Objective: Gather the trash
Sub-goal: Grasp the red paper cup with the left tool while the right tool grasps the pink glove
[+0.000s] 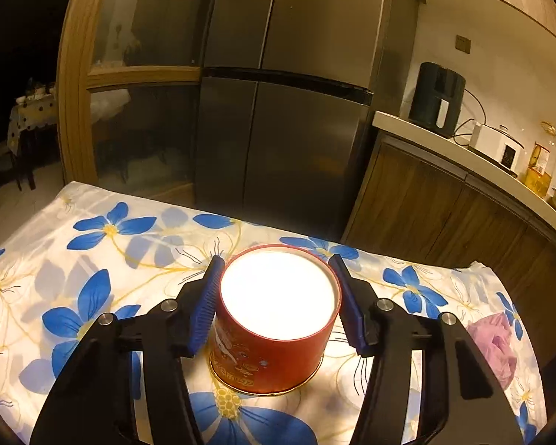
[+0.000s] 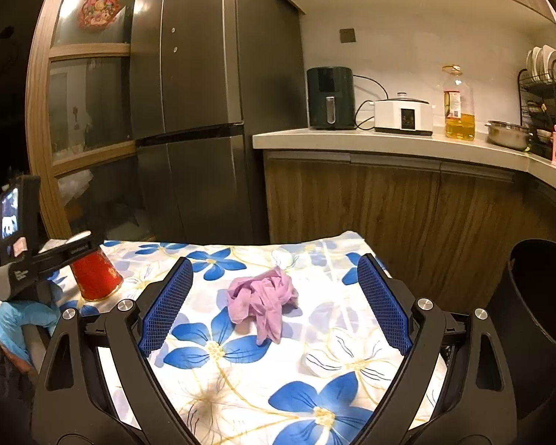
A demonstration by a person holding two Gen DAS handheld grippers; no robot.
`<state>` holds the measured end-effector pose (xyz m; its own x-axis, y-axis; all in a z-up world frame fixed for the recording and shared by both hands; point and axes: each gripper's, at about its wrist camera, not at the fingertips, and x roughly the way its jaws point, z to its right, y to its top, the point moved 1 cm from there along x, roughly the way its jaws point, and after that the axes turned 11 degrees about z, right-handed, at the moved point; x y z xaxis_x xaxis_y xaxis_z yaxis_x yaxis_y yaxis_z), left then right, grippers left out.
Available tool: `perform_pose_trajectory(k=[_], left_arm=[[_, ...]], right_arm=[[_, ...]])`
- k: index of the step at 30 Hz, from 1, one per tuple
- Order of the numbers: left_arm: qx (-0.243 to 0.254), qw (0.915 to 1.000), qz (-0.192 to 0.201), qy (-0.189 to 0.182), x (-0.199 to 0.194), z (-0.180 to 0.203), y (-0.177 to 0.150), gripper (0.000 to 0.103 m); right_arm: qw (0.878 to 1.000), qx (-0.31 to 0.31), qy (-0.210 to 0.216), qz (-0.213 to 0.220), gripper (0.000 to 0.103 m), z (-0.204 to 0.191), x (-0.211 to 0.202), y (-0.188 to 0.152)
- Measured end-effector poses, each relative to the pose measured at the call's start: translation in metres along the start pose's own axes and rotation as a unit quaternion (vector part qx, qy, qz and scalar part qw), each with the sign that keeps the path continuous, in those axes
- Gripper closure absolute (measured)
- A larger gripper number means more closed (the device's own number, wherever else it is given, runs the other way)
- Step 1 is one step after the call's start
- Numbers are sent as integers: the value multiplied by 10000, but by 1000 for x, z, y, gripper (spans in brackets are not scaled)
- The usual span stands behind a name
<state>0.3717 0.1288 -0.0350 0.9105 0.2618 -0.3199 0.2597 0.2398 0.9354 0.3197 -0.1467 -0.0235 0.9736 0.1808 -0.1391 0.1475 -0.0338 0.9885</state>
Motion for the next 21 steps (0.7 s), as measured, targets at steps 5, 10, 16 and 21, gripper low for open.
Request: perform_pose_trajectory(k=[5,10,16,21], left_arm=[[241,9997,-18,-74,-7,7,-2,49],[577,9983,-55,-24,-20,14,-4,49],[658,9978,-106,-1,-36,15,-3,49],[705,9974,-44,-106,-48,17,-2,49]], right_arm=[[9999,-83,-23,-135,14,-5,19,-6],[9992,-20,-18,-408,14,-4,41,-13],[9969,-1,2,-782,14,-4,68,-19],[9931,-61,93,-1167,15,-7,86,-29]])
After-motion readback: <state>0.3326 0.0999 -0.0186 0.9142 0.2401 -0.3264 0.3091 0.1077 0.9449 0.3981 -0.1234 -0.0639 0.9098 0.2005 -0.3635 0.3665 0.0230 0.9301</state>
